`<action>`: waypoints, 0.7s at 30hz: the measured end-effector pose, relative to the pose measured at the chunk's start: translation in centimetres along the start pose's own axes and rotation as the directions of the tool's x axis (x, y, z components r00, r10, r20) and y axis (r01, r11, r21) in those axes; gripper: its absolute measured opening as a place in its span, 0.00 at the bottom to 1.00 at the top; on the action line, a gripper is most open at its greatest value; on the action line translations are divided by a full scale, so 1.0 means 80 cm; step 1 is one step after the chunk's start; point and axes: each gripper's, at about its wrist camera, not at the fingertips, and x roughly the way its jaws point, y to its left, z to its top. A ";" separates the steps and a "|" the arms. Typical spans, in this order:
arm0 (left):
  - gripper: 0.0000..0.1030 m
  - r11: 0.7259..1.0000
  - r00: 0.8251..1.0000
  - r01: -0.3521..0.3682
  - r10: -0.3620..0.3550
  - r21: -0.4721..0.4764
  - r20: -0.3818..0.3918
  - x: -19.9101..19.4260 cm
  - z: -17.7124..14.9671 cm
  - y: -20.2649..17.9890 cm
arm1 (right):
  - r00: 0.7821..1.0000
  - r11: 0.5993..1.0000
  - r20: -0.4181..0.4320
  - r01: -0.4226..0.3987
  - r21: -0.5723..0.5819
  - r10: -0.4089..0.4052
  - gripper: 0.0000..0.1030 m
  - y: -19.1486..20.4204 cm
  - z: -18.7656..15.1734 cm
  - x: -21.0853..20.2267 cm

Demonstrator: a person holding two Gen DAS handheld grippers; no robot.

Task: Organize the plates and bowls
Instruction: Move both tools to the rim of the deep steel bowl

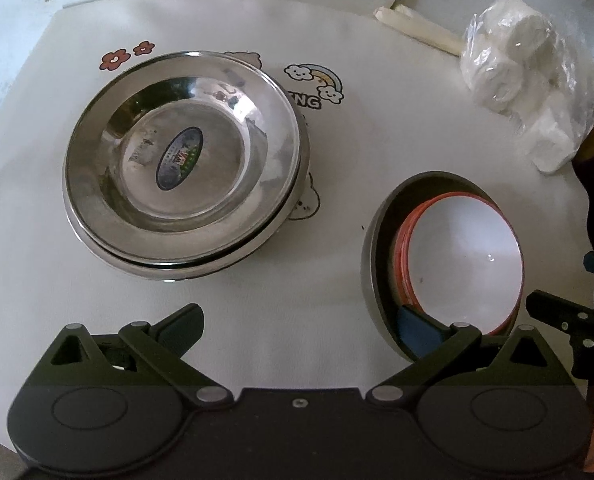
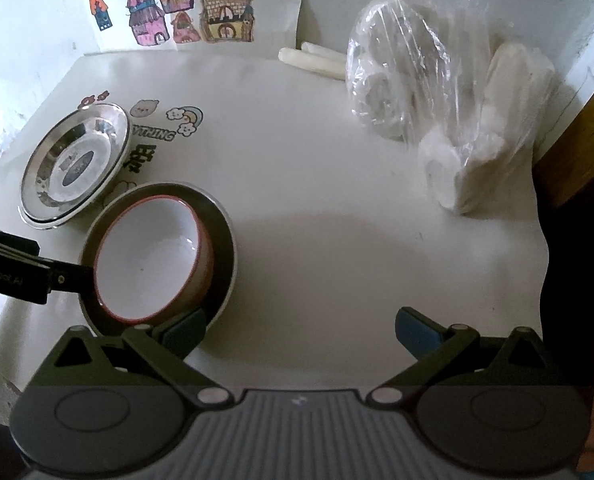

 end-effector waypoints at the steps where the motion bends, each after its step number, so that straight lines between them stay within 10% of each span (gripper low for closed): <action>1: 0.99 1.000 1.000 -0.007 0.007 -0.001 -0.002 0.001 0.000 -0.001 | 1.000 1.000 -0.002 0.001 -0.002 -0.001 1.00 -0.001 0.000 0.002; 21: 0.99 0.987 0.990 -0.139 0.138 -0.086 -0.023 0.011 -0.002 -0.019 | 0.996 0.993 0.013 -0.086 -0.076 0.087 1.00 -0.008 0.013 0.034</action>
